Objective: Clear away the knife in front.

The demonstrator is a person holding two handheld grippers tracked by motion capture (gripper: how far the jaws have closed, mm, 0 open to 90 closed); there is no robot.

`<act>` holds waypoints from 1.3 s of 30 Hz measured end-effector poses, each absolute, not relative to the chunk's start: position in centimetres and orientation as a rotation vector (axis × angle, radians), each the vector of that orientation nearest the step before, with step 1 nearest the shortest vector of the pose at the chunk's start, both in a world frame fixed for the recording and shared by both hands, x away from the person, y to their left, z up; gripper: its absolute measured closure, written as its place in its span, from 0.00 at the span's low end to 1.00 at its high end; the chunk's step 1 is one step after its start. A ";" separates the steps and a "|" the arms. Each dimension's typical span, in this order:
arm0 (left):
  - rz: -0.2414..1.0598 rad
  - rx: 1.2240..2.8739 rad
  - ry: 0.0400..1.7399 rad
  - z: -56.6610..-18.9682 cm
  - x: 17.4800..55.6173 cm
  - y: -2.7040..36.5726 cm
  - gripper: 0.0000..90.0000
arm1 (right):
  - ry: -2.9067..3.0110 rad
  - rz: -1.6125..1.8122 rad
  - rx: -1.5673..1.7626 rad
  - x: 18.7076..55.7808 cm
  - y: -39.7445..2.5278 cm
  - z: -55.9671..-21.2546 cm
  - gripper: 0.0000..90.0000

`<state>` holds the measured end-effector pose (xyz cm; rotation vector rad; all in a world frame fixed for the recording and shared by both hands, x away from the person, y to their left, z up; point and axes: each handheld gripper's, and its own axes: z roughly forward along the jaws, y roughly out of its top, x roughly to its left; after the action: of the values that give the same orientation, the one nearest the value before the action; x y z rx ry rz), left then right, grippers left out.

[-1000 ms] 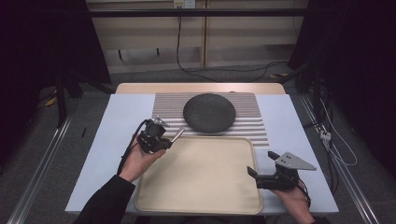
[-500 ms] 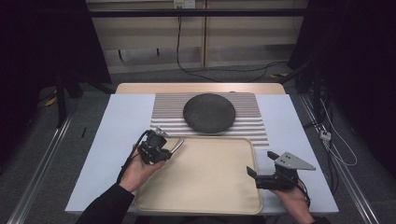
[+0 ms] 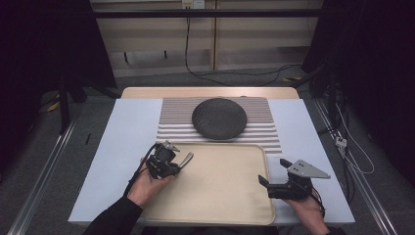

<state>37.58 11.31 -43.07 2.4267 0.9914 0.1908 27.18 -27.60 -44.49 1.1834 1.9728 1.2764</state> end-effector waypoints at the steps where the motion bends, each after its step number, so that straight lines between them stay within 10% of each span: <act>1: 0.190 2.417 0.997 -43.1 37.5 11.4 0.89 | 1.973 1.276 1.183 27.2 -27.6 -44.5 0.03; 30: 0.208 2.400 1.008 -43.5 36.7 11.2 0.87 | 1.978 1.283 1.179 27.1 -27.6 -44.5 0.03; 39: 0.260 2.312 0.982 -42.9 36.9 12.2 0.49 | 1.984 1.291 1.172 27.2 -27.6 -44.5 0.03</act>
<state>36.93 12.18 -42.86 2.3118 0.9824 0.2596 27.20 -27.58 -44.53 1.1721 1.9842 1.2907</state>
